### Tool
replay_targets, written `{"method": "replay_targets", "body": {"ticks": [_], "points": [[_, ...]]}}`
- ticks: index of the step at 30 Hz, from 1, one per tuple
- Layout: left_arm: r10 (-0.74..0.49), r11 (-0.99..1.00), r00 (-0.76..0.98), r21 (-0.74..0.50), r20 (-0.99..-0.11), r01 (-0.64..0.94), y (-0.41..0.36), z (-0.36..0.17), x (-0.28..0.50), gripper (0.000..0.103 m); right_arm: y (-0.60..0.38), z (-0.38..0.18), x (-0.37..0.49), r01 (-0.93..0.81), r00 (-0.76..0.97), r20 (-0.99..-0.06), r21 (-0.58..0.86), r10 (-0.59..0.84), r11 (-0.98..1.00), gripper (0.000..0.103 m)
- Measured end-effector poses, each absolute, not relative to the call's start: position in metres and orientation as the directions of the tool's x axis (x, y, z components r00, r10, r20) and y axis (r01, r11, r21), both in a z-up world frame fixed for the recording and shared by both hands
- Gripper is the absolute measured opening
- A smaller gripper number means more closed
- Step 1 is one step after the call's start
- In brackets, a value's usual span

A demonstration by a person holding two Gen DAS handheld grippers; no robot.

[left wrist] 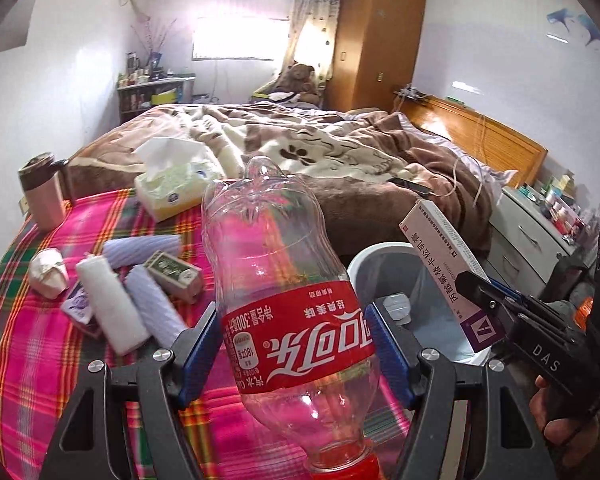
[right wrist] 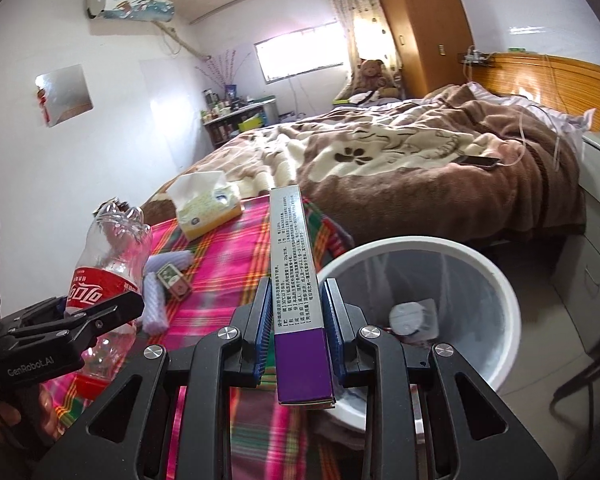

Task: Collect trash
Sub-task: 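Carry the cream box over the bin with the right gripper while the left carries the bottle, then release the cream box into the bin with the right gripper while the left releases the bottle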

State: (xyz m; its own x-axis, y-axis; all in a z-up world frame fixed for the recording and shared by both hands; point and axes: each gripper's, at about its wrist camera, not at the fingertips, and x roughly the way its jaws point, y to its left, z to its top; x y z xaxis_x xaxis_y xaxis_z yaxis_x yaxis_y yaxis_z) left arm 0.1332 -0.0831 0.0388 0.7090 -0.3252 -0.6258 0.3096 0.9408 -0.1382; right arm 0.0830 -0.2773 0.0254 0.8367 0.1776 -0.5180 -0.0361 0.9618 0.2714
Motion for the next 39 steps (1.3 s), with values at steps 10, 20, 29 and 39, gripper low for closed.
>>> {"method": "replay_targets", "body": {"ticks": [10,20,29,39], "points": [[-0.405,0.900,0.664,-0.147,-0.629,0.410,-0.142,0.038,0.149,0.072,-0.314,0.022,0.085,0.074,0.839,-0.539,0.261,0.082,0.963,0.026],[-0.451,0.861,0.593,-0.151,-0.667,0.485,-0.195,0.019,0.167,0.072,-0.336,0.001,0.094,0.143,0.793,-0.608,0.247,0.039,0.959,0.026],[-0.438,0.856,0.588,-0.116,-0.680,0.504,-0.218,0.013,0.178,0.072,-0.348,-0.005,0.097,0.185,0.772,-0.636,0.236,0.008,0.954,0.026],[-0.458,0.845,0.547,-0.152,-0.701,0.513,-0.228,0.004,0.190,0.072,-0.354,-0.015,0.103,0.213,0.740,-0.673,0.209,-0.018,0.954,0.026]]}}
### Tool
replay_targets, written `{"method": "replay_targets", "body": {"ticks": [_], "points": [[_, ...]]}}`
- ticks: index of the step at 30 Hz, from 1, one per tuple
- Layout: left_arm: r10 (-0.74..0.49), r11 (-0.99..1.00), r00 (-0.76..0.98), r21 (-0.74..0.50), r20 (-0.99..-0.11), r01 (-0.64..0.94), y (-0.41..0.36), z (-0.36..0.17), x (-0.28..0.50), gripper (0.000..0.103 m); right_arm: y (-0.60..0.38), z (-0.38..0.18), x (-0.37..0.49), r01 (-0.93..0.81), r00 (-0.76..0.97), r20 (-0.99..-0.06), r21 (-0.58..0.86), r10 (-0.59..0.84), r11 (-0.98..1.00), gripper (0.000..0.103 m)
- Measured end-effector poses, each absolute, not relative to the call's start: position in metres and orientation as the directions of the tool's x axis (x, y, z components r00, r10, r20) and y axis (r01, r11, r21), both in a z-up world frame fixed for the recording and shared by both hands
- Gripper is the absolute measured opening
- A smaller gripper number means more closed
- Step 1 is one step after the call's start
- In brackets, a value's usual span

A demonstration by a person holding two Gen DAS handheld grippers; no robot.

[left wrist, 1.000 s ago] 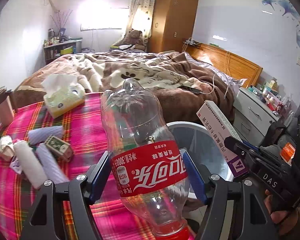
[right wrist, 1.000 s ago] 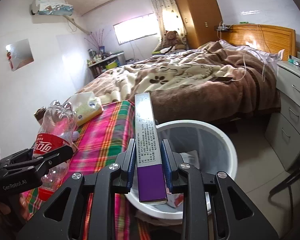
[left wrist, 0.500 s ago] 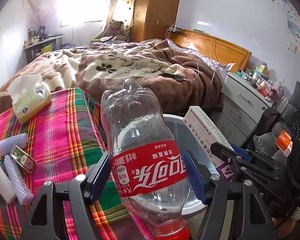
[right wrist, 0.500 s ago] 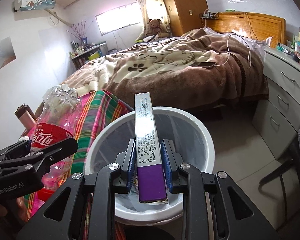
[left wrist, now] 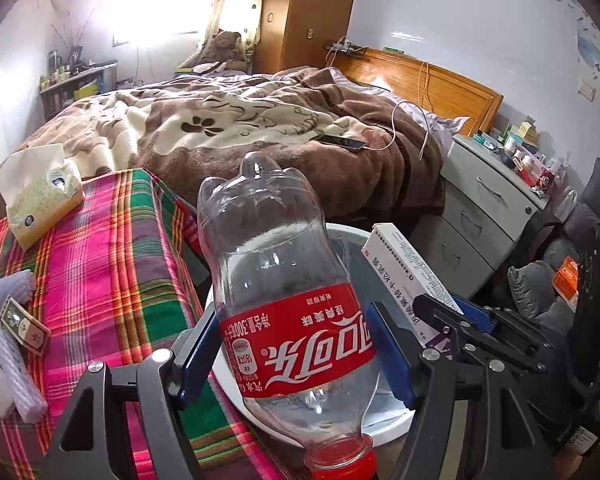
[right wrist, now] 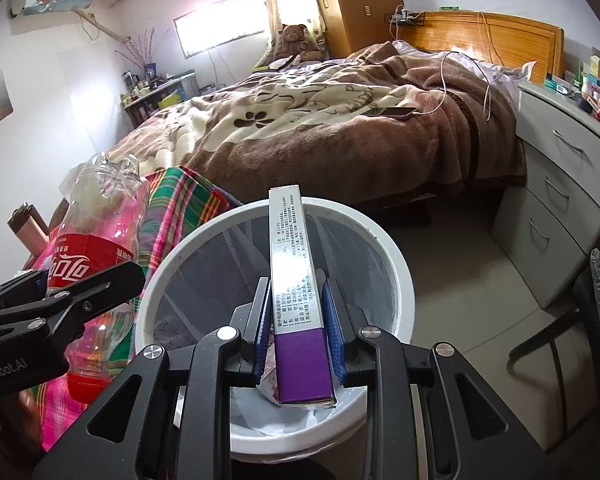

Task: Collect trash
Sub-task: 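Release the cream box into the bin with the right gripper while the left releases the bottle, then move both open grippers back over the bed toward the remaining items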

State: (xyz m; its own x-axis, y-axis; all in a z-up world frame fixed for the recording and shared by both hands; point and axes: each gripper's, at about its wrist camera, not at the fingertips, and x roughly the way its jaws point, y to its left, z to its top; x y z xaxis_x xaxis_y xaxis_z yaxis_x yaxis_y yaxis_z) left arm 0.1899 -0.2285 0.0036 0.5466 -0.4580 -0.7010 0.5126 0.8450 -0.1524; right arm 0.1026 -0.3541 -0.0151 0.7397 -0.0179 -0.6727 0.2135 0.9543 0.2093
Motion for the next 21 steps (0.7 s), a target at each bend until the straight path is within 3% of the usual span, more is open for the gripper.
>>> {"method": "replay_targets", "body": {"ticks": [7,13,21], "points": [[-0.469,0.840,0.538,-0.165,-0.700,0.518,-0.229,0.003,0.193,0.072,-0.351,-0.014,0.101,0.222,0.732,-0.680,0.187,-0.037,0.957,0.028],[-0.445,0.859,0.569,-0.149,-0.691,0.490,-0.218,0.006,0.190,0.074,-0.348,-0.012,0.101,0.226,0.735,-0.676,0.178,-0.048,0.958,0.046],[-0.447,0.870,0.590,-0.173,-0.673,0.462,-0.195,0.015,0.183,0.074,-0.339,-0.003,0.100,0.205,0.756,-0.654,0.184,-0.036,0.961,0.047]]}}
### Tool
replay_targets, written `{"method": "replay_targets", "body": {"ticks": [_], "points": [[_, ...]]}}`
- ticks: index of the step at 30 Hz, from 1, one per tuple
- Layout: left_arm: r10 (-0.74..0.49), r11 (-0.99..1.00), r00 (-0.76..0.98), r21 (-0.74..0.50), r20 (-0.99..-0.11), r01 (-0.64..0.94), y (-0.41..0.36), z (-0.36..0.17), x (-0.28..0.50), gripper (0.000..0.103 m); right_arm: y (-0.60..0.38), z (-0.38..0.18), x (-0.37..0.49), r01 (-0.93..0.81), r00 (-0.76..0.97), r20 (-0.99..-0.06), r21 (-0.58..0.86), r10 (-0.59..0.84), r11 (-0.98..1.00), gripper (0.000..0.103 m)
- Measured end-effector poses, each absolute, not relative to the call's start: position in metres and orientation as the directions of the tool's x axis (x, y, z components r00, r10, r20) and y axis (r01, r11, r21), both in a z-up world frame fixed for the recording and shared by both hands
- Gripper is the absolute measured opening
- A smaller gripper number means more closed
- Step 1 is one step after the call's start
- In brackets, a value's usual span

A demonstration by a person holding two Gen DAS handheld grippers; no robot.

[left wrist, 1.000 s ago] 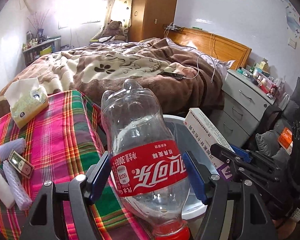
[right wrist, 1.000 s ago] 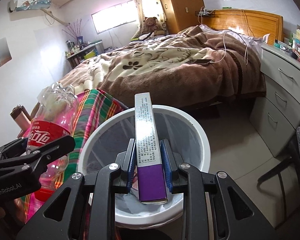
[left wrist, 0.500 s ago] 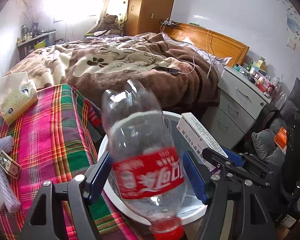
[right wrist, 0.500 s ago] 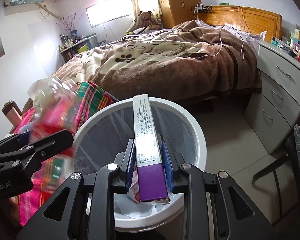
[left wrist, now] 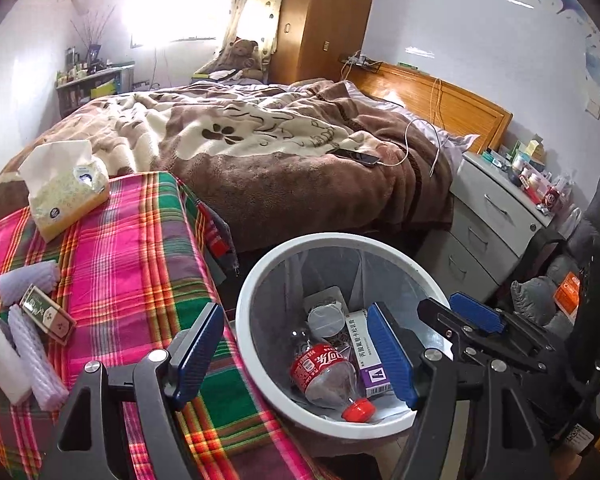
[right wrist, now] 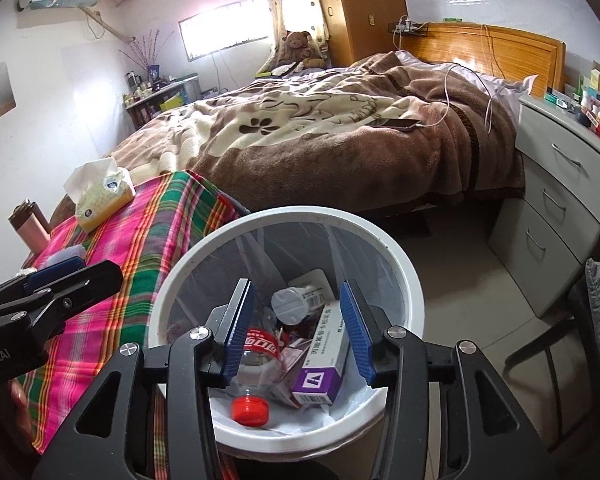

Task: Collect trash
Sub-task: 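Move both open grippers back over the bed toward the remaining items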

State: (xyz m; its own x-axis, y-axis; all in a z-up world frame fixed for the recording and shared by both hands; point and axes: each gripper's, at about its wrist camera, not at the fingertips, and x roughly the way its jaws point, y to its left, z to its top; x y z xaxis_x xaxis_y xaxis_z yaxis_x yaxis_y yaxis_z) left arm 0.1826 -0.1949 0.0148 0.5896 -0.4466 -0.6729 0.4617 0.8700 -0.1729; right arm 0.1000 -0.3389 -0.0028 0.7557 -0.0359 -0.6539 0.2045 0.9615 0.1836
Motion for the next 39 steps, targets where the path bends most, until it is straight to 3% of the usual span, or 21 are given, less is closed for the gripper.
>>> {"method": "replay_targets", "body": {"ticks": [22,26,39], "points": [[-0.321,0.943,0.696,-0.150,-0.642,0.297,-0.092,0.029,0.164,0.074,-0.277,0.014,0.103,0.058,0.807,-0.587,0.190,0.066,0.980,0.047],[-0.295,0.953,0.711,-0.146,-0.638,0.264,-0.074,0.029,0.161,0.074,-0.264,0.016,0.106,0.021,0.810,-0.579,0.182,0.090,0.983,0.054],[-0.186,0.982,0.742,-0.157,-0.645,0.109,-0.001,0.020,0.167,0.074,-0.218,0.014,0.125,-0.083,0.794,-0.584,0.165,0.165,0.983,0.055]]}}
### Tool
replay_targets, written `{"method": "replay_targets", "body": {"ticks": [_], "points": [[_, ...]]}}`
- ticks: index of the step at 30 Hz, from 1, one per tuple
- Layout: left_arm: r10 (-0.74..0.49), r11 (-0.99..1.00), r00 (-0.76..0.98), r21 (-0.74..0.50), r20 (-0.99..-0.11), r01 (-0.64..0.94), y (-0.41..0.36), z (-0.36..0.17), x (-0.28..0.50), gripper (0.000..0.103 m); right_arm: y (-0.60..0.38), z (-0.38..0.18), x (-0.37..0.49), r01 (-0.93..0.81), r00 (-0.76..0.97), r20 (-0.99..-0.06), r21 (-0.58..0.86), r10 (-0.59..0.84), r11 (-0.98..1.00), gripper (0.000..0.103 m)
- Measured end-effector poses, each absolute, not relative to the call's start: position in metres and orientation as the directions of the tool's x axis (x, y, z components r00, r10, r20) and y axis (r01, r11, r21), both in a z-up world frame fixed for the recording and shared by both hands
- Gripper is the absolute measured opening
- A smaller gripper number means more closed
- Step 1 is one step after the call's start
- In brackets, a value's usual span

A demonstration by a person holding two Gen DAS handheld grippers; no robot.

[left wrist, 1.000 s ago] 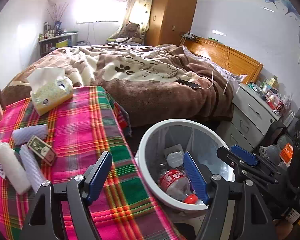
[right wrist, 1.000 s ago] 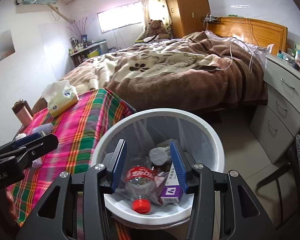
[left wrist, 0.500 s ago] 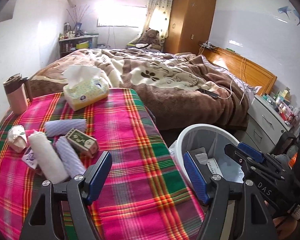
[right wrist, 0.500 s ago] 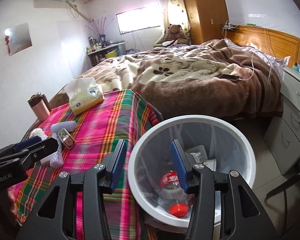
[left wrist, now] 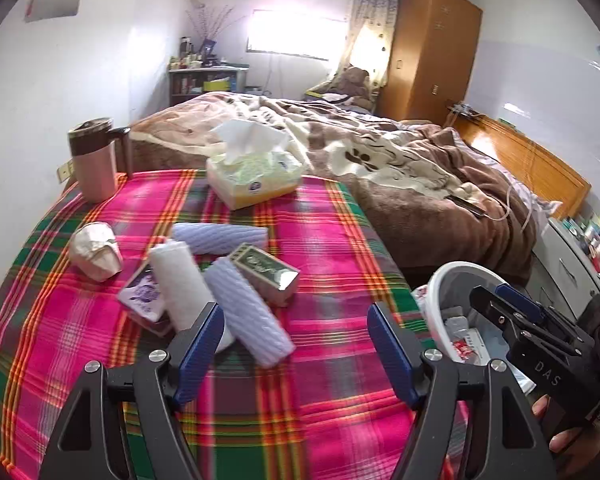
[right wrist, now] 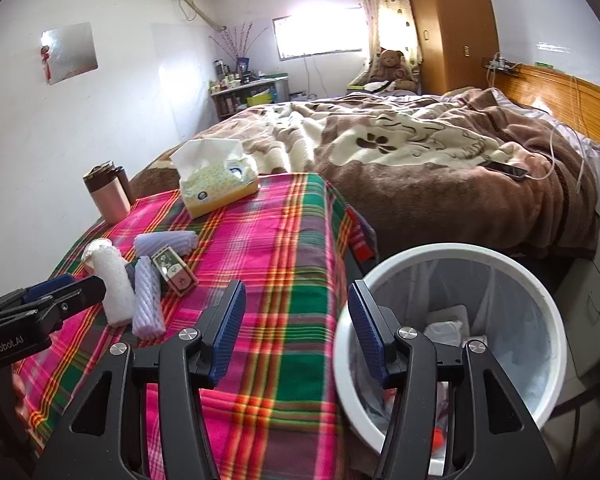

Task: Collect trash
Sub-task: 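Move both open grippers back over the bed toward the remaining items, then grasp the green tea box with the right gripper while the left grasps the purple tissue pack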

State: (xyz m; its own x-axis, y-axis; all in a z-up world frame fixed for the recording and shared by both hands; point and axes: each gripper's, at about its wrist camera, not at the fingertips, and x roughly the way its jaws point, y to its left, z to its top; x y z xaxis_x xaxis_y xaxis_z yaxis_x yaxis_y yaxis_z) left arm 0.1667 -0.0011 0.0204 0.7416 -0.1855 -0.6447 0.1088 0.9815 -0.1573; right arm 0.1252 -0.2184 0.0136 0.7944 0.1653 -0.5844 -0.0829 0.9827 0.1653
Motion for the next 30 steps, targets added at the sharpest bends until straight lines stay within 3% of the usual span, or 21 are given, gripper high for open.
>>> {"method": "replay_targets", "body": {"ticks": [18,30], "points": [[-0.044,0.986,0.719,-0.147,-0.694,-0.081,0.097,-0.008,0.182,0.074,-0.130,-0.010,0.185,-0.282,0.682,-0.679,0.100,0.273,0.954,0.056],[-0.060,0.986,0.689,-0.150,-0.722,-0.071,0.125,-0.026,0.210,0.074,-0.102,-0.024,0.210,-0.354,0.632,-0.724,0.049,0.277,0.934,0.056]]}}
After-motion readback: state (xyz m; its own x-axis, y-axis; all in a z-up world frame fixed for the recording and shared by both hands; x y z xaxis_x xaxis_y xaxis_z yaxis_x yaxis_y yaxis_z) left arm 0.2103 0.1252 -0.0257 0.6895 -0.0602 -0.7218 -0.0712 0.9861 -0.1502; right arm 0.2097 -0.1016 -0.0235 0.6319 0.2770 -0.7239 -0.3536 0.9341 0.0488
